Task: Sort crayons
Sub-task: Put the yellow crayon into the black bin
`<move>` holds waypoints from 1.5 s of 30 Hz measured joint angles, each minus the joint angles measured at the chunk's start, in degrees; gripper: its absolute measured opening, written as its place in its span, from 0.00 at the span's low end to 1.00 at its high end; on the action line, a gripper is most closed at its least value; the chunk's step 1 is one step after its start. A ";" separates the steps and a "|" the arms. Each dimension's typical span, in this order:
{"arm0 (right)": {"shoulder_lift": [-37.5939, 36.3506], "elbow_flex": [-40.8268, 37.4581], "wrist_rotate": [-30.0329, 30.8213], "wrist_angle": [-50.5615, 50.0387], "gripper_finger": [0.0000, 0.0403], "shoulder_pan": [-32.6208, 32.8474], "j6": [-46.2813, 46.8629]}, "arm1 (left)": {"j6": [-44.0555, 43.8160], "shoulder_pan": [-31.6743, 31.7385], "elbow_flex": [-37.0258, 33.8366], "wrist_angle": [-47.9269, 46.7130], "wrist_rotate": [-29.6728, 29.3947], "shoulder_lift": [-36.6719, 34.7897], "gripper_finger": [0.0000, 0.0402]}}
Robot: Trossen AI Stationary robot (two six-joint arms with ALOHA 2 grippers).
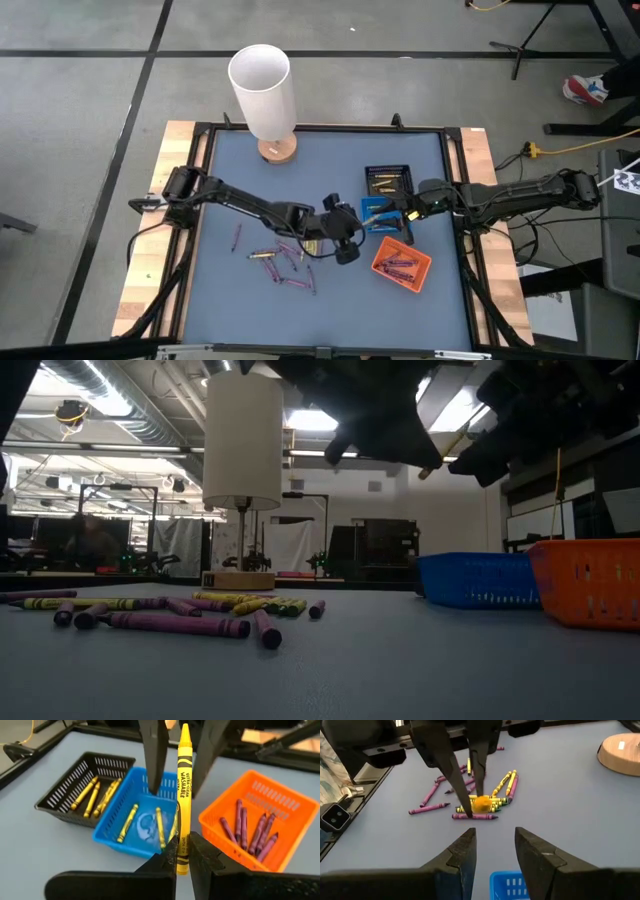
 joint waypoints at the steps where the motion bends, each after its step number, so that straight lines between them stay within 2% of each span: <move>1: 0.01 -0.02 -0.01 0.46 0.33 0.00 0.00 | 0.00 0.18 0.00 0.52 0.01 0.00 0.03; 13: -0.01 -0.02 -0.02 7.51 0.33 0.00 -0.04 | 0.00 1.35 0.02 2.73 0.13 0.00 0.04; 20: 0.01 -0.02 -0.02 7.93 0.33 0.00 -0.04 | 0.00 1.35 0.02 2.71 0.20 0.00 0.04; 24: 0.01 -0.02 -0.02 7.93 0.28 0.00 -0.04 | -0.01 1.35 0.02 2.71 0.20 0.00 0.04; 35: 0.01 -0.02 -0.02 7.95 0.07 0.00 0.00 | 0.02 1.35 0.02 2.59 0.21 0.00 0.04; 41: 0.01 -0.02 2.37 7.95 0.07 0.00 0.02 | 0.30 1.35 0.02 2.47 -0.61 0.00 0.04; 45: -0.01 -0.02 4.71 7.95 0.08 0.02 -0.11 | 4.36 1.45 0.02 2.42 -1.06 0.00 0.06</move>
